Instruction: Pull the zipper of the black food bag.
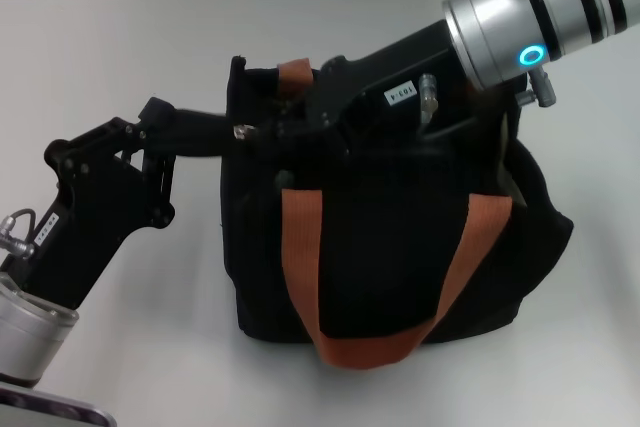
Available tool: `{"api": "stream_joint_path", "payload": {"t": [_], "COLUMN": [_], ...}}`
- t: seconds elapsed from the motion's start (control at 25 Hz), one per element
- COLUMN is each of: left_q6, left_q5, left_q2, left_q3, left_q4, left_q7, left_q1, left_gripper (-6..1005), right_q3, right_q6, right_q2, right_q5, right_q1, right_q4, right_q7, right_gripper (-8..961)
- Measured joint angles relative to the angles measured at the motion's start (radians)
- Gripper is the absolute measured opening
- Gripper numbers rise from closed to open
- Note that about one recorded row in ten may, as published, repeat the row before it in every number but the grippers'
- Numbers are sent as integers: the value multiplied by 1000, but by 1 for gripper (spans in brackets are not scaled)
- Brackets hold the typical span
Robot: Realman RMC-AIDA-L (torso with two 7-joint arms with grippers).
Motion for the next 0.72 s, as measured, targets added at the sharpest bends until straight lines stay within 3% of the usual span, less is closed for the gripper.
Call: {"api": "stream_joint_path", "payload": {"t": [0.72], "left_q6": [-23], "left_q5": [6], "left_q2": [0], "left_q3": [4], "left_q4": [-4], "left_q7": [51], "left_q1": [20], "left_gripper": [83], "right_q3": [77], "right_q6": [-40], "right_q2": [-17], "right_q5": [-44], "right_q1": [-27], "right_q4": [-8], "right_q7": [76], "right_gripper": [-2]}}
